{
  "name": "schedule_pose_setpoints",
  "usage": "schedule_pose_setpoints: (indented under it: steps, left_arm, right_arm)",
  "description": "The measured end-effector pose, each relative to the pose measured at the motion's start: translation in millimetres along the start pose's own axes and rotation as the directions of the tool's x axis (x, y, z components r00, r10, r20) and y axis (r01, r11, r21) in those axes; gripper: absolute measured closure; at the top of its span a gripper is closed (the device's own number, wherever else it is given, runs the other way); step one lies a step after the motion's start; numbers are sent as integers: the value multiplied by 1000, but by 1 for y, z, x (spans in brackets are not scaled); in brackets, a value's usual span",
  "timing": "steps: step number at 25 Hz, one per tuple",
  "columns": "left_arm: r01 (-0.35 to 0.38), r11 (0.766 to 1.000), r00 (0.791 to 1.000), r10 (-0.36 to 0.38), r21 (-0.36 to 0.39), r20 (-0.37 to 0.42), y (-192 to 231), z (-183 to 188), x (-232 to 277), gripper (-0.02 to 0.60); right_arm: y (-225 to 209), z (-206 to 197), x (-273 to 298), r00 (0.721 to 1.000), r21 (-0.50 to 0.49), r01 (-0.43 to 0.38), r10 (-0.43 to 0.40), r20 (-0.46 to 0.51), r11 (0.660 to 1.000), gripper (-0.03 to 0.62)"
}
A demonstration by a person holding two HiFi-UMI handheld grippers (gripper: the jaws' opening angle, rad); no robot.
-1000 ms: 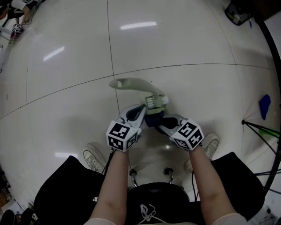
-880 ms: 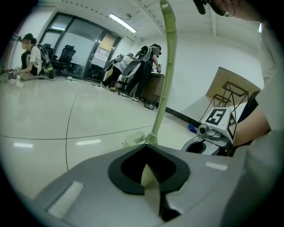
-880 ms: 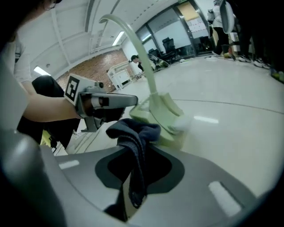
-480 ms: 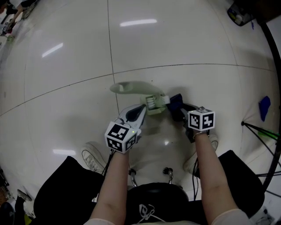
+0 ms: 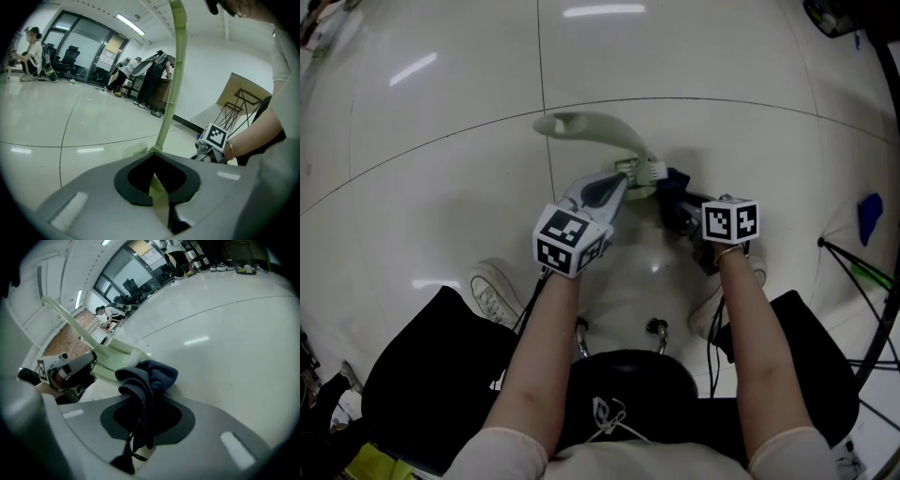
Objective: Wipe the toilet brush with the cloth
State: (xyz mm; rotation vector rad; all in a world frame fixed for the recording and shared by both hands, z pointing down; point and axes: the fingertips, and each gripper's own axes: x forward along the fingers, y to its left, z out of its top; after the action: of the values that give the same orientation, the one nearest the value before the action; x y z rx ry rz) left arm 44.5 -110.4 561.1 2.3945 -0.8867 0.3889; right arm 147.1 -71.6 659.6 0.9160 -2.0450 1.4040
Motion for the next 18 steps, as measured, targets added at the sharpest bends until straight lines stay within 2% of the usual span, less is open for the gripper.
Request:
schedule_pose_setpoints:
  steps: [3, 5, 8, 9, 11, 13, 15, 18]
  left_arm:
    - [10, 1000, 1000, -10, -28, -8, -1, -4, -5, 575]
    - [8, 999, 1000, -9, -35, -15, 0, -6, -5, 575]
    - [-1, 1000, 1000, 0, -25, -25, 2, -7, -3, 575]
    - [-2, 1000, 1000, 2, -24, -23, 2, -7, -3, 575]
    - [-2, 999, 1000, 2, -39, -8, 0, -8, -4, 575]
    - [-2, 998, 1000, 3, -56, 11, 1, -6, -5, 575]
    - [-7, 998, 1000, 9, -59, 22, 2, -3, -4, 575]
    - [-9, 998, 1000, 10, -59, 27, 2, -1, -3, 575]
  right_arm:
    - [0, -37, -14, 993, 28, -28, 31, -115, 999, 520]
    - [-17, -45, -30, 988, 24, 41, -37, -149, 999, 520]
    - [-49, -17, -54, 977, -18, 194, -195, -86, 981, 521]
    - [-53, 3, -61, 976, -43, 213, -215, -39, 976, 520]
    - [-41, 52, -66, 983, -118, 179, -173, 59, 977, 522]
    - [-11, 101, -60, 992, -228, 92, -68, 111, 969, 520]
    - [27, 142, -44, 995, -341, 1, 34, 98, 940, 520]
    - [80, 170, -13, 991, -460, -116, 131, 1, 880, 522]
